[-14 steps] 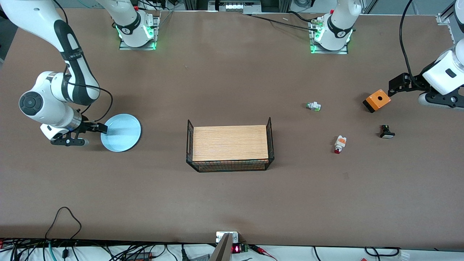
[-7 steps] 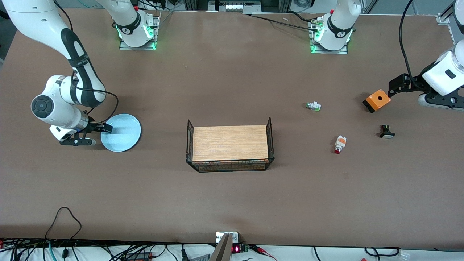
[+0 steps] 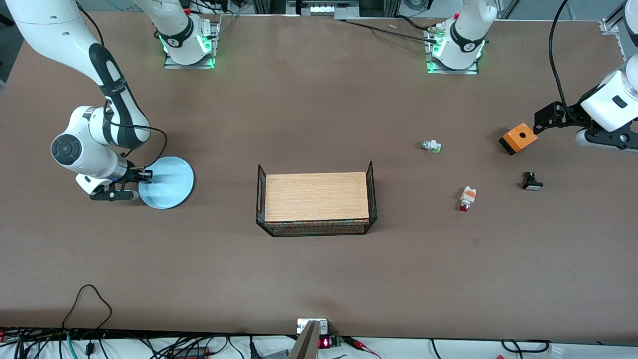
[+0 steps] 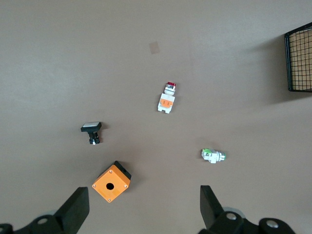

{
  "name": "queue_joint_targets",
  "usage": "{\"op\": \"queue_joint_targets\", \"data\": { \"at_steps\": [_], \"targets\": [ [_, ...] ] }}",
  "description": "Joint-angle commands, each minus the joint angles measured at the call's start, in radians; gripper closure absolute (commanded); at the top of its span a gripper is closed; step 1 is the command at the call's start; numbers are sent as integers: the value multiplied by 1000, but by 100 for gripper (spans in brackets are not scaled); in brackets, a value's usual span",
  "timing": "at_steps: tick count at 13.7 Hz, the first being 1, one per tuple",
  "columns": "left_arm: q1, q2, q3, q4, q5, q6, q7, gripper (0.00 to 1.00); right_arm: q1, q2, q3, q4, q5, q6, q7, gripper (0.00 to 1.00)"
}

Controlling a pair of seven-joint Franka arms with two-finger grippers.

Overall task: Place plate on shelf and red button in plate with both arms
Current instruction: 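Lower the right gripper to the plate rim and close on it, then lift the plate with the right gripper and carry it over the tray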

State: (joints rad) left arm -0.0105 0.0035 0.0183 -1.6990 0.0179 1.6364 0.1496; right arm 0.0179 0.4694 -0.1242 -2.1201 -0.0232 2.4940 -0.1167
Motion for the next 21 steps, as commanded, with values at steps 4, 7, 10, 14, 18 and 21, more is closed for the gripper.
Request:
{"op": "queue_joint_targets", "data": {
  "at_steps": [4, 7, 10, 14, 18, 21],
  "targets": [
    [1, 13, 0, 27, -1, -6, 5, 0, 24, -54, 3, -1, -15, -49, -9, 100],
    [1, 15, 0, 27, -1, -6, 5, 0, 22, -109, 6, 29, -9, -147, -12, 100],
    [0, 13, 0, 27, 1, -6, 8, 0, 22, -179, 58, 87, 8, -304, 18, 100],
    [3, 15, 0, 27, 1, -6, 8, 0, 33, -221, 69, 282, 95, -628, 95, 100],
    [0, 13, 0, 27, 2, -6, 8, 0, 71, -264, 69, 440, 230, -809, 240, 100],
    [0, 13, 0, 27, 1, -6, 8, 0, 169, -264, 70, 555, 250, -920, 493, 100]
  ]
}}
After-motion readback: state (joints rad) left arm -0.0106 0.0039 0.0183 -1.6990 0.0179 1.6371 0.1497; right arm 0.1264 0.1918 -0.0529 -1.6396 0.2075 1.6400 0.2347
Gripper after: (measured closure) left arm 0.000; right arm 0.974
